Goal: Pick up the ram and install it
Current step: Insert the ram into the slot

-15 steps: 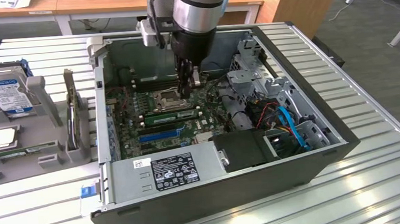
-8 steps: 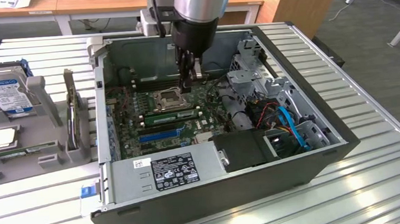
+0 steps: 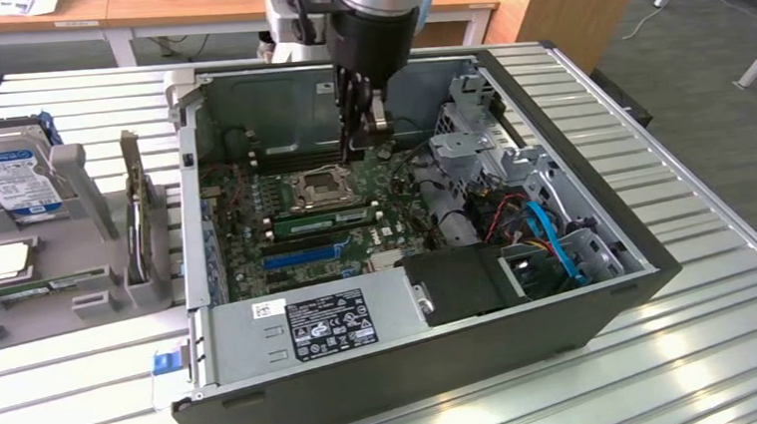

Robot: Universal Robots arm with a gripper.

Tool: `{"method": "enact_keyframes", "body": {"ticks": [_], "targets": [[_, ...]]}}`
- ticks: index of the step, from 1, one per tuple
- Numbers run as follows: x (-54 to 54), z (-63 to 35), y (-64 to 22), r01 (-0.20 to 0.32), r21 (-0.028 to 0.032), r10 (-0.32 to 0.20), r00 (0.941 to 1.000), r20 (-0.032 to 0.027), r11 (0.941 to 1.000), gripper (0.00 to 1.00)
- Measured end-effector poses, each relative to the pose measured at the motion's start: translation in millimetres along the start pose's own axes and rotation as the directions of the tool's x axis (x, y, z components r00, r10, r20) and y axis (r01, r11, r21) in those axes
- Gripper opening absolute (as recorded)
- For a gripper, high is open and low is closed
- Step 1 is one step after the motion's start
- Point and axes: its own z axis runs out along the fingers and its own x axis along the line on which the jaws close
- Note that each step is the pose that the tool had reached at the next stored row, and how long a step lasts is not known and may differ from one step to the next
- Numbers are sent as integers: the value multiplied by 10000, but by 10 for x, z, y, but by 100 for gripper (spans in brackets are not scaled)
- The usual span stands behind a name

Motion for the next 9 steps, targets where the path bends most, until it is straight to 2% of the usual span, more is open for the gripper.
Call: {"method": "enact_keyframes", "body": {"ticks": [9], "targets": [[-11,-207,0,-1,-1,1,10000,-1,10000,25]]}}
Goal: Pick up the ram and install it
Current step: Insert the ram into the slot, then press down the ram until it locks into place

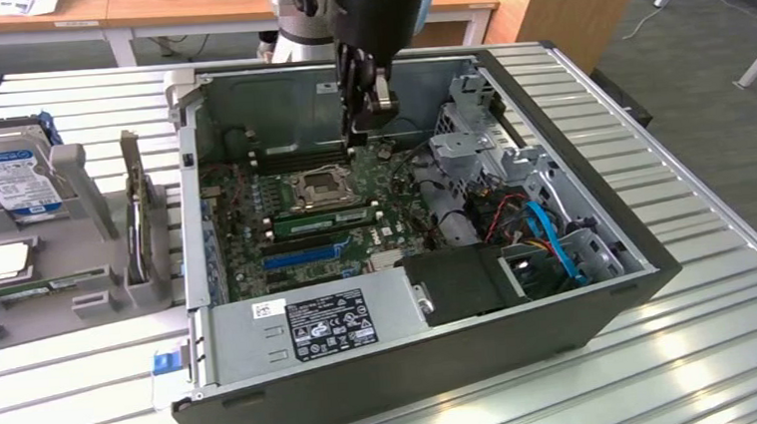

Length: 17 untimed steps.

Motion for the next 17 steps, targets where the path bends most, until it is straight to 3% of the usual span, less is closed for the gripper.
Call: {"method": "enact_keyframes", "body": {"ticks": [12,17], "targets": [[-9,-169,6,1,0,-1,10000,0,10000,25],[-9,-172,6,1,0,-1,10000,1,10000,25]]}}
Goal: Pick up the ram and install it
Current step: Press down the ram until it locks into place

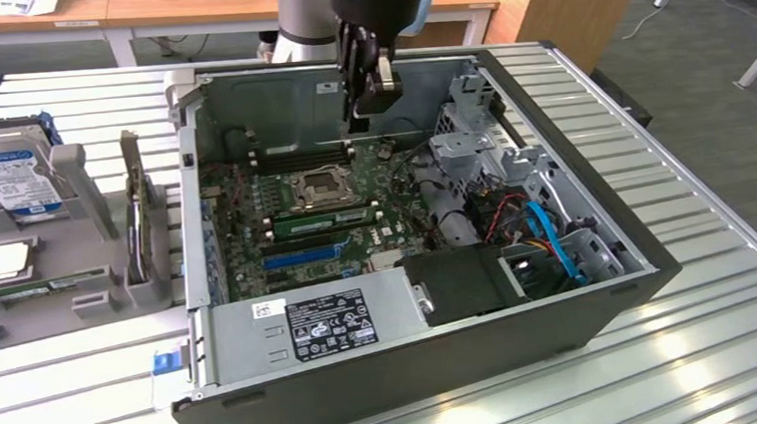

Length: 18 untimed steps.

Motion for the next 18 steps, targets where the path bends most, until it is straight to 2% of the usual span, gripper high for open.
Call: {"method": "enact_keyframes", "body": {"ticks": [10,12,18], "targets": [[0,0,0,0,0,0,10000,0,10000,23],[0,0,0,0,0,0,10000,-1,10000,11],[0,0,0,0,0,0,10000,0,10000,10]]}}
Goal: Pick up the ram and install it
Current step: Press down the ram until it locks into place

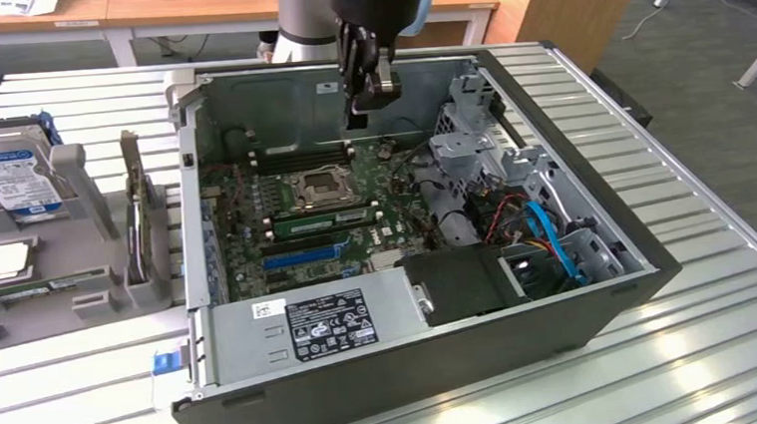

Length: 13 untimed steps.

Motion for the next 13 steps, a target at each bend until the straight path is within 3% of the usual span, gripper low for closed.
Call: {"method": "enact_keyframes", "body": {"ticks": [6,13], "targets": [[0,-1,-12,1,-1,-1,10000,-1,10000,10],[-1,-6,-121,1,-1,-1,10000,-1,10000,10]]}}
